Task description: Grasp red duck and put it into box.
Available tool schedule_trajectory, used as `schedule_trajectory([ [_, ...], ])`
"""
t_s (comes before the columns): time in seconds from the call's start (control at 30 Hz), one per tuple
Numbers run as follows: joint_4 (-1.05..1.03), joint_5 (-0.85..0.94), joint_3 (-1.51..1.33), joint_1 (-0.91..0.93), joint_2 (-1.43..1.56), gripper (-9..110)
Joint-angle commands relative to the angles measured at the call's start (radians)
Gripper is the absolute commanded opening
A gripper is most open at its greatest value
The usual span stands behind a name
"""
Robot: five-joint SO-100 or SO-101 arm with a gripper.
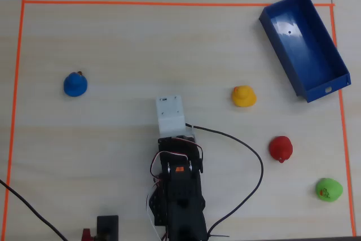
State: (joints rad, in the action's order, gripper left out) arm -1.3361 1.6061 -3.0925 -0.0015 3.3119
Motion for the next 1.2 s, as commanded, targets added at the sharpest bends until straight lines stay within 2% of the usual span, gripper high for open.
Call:
schedule_trajectory([
  [0.0, -0.02, -0.002, -0.006, 0.005, 0.0, 3],
  [0.2, -0.011, 0.006, -0.005, 0.017, -0.014, 0],
  [0.37, 0.097, 0.014, 0.044, 0.06, -0.092, 0],
  [0.5, 0.153, 0.023, 0.198, 0.098, -0.199, 0],
  [0.63, 0.146, 0.008, 0.472, 0.161, -0.385, 0],
  [0.73, 0.086, 0.008, 0.724, 0.235, -0.538, 0],
  [0.87, 0.038, -0.005, 0.994, 0.373, -0.709, 6],
  [1.03, 0.109, 0.026, 1.144, 0.6, -0.864, 6],
  [1.17, 0.144, 0.078, 1.238, 0.801, -1.008, 11],
])
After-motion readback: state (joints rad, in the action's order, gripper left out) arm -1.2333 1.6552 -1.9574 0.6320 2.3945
